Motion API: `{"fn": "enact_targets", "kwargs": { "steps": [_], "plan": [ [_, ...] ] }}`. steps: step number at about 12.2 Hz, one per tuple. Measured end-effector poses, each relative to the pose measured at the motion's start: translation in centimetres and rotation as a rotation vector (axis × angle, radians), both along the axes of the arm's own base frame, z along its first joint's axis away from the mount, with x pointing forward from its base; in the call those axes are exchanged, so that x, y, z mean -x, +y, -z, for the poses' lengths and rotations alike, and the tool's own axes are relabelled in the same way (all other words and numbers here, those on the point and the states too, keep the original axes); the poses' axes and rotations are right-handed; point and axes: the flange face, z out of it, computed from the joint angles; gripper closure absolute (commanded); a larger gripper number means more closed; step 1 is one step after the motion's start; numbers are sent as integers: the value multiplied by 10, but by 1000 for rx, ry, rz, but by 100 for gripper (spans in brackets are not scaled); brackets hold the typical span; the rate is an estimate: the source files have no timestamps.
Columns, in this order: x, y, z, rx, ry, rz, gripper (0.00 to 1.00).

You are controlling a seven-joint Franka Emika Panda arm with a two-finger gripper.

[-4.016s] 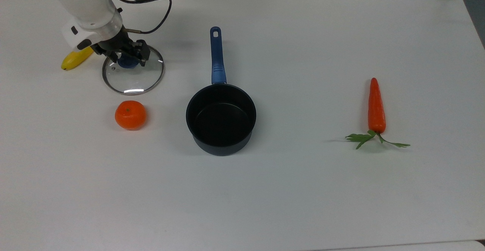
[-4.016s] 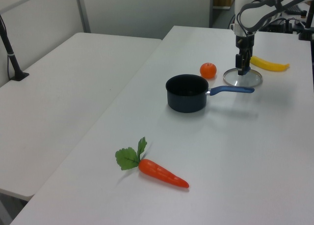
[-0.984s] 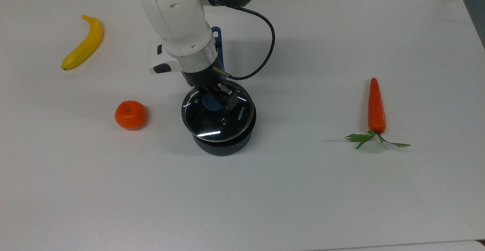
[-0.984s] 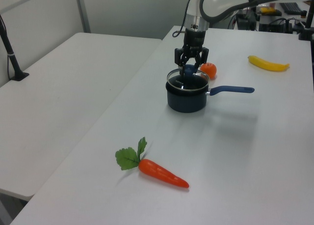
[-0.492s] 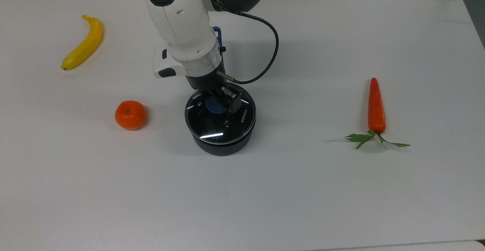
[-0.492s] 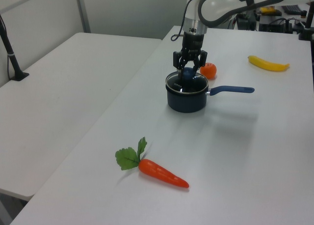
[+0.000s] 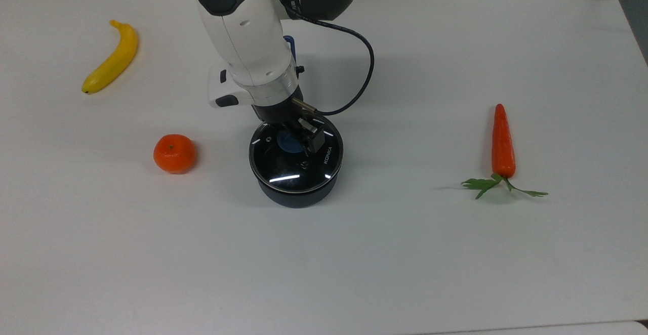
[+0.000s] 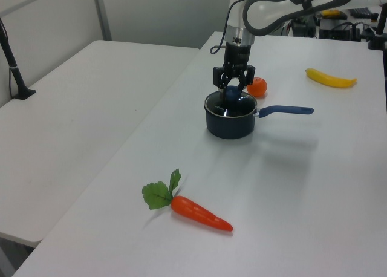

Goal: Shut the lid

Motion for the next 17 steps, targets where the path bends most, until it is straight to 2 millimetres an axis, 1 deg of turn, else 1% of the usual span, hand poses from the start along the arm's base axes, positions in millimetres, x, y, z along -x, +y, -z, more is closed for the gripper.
{"fn": "enact_targets", "kwargs": {
  "steps": [4,7,9,11,13,14,16,17],
  "plan": [
    [0,0,0,0,0,0,0],
    [2,1,-9,-3,-1,-10,0],
    [12,3,-26,-1,15,-136,0],
    [27,0,-53,43,27,-267,0],
    [52,-9,-82,90,30,-380,0],
    [70,-17,-98,105,25,-449,0],
    [120,-37,-131,127,4,-550,0],
    [146,-47,-140,146,17,-576,0]
  ]
}}
